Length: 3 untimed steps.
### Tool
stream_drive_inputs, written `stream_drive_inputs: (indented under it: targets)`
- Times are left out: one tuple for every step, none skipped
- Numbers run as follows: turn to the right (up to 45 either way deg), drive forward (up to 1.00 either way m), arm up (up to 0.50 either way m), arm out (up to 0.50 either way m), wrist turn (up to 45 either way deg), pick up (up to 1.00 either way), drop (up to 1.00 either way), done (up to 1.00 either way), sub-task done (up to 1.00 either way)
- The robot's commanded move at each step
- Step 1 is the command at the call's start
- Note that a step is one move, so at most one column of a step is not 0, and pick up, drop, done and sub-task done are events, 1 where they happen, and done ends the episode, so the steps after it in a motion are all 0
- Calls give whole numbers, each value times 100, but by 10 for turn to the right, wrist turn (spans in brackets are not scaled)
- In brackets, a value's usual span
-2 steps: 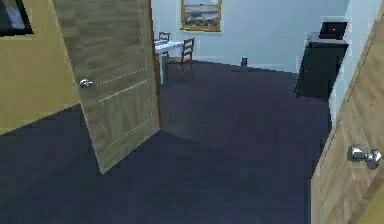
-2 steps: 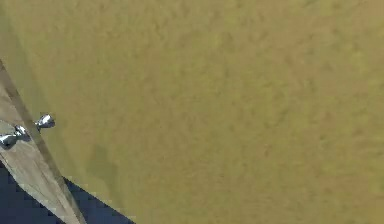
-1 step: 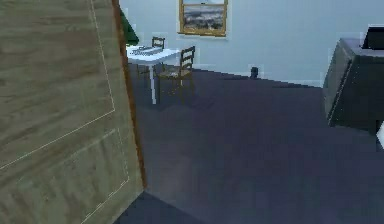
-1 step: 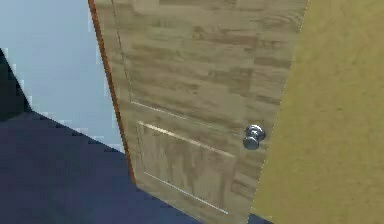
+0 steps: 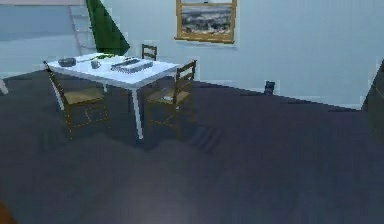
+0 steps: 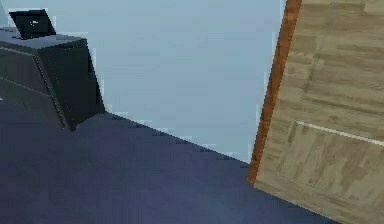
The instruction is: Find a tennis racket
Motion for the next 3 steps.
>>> stream_drive_inputs:
  targets:
    - [-30,0,0,0,0,0,0,0,0]
    - [300,0,0,0,0,0,0,0,0]
    - [0,30,0,0,0,0,0,0,0]
